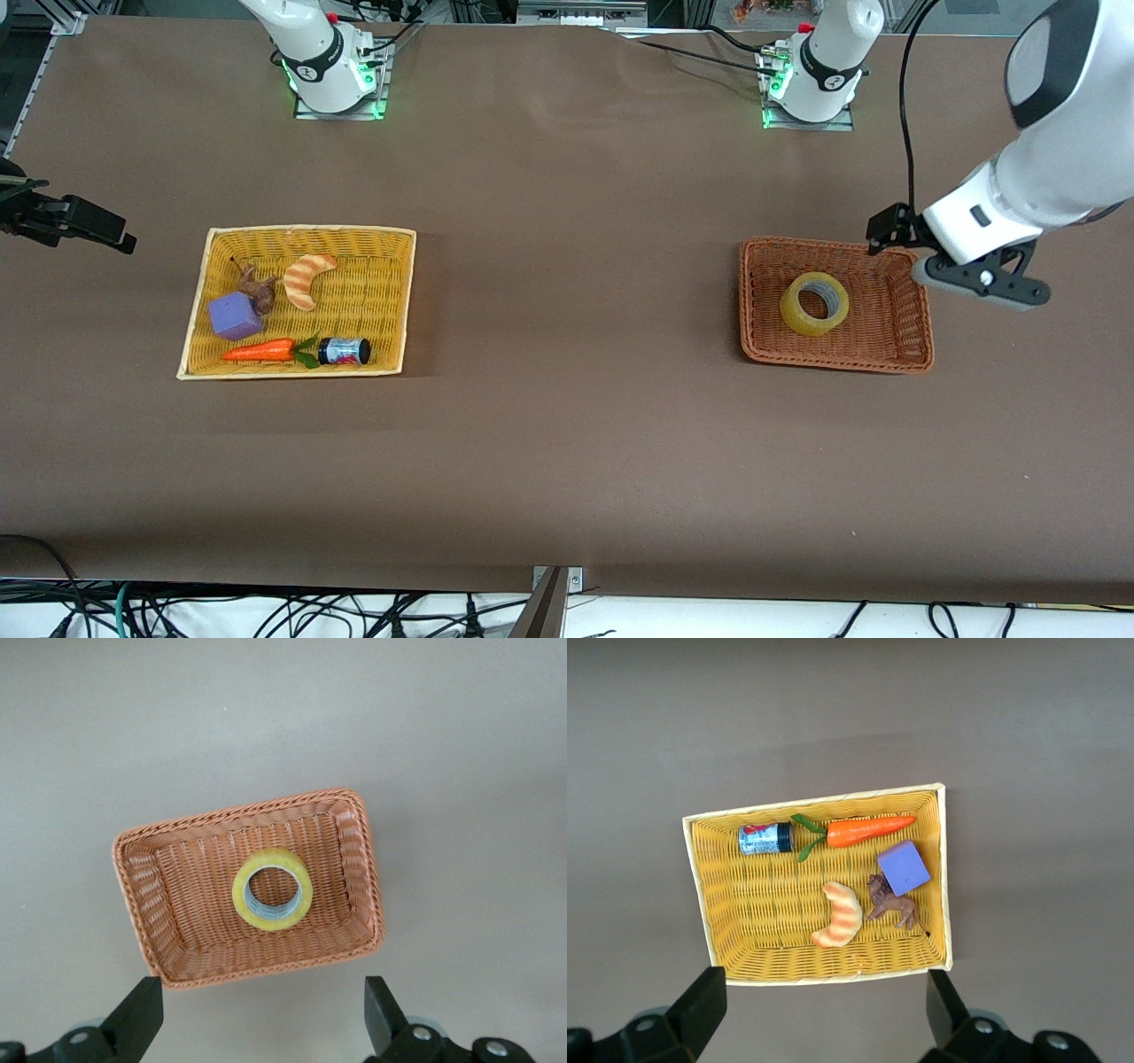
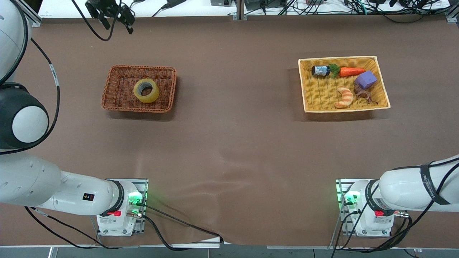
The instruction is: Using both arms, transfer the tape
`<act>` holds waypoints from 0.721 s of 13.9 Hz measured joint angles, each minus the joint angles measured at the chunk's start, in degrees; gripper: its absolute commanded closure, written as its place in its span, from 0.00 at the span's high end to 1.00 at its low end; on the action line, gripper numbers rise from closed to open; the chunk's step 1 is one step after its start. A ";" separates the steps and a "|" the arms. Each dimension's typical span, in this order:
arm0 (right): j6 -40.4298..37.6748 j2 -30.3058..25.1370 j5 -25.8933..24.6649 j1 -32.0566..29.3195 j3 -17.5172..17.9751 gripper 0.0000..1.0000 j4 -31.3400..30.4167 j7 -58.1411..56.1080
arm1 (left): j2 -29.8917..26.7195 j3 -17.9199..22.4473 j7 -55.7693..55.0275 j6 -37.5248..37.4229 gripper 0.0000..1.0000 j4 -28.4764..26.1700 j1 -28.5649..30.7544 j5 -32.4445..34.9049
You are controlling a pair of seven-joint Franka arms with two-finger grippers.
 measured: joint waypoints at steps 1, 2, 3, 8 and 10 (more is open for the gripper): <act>0.00 0.00 0.00 0.00 0.00 1.00 0.00 0.00 | 0.00 -0.30 -0.95 -1.82 1.00 2.16 -0.14 0.27; 0.00 0.00 0.00 0.00 0.00 1.00 0.00 0.00 | 0.00 -0.30 -1.44 -2.76 1.00 3.39 -0.17 0.34; 0.00 0.00 0.00 0.01 0.00 1.00 0.00 0.00 | 0.02 -0.10 -1.74 -3.07 1.00 3.95 -0.13 0.36; 0.01 0.00 0.00 0.02 0.00 1.00 0.00 0.00 | 0.03 0.69 -1.89 -3.08 1.00 4.13 0.05 0.36; 0.00 0.00 0.00 0.03 0.00 1.00 0.00 0.00 | -0.23 0.77 -1.97 -2.95 1.00 3.92 0.04 0.36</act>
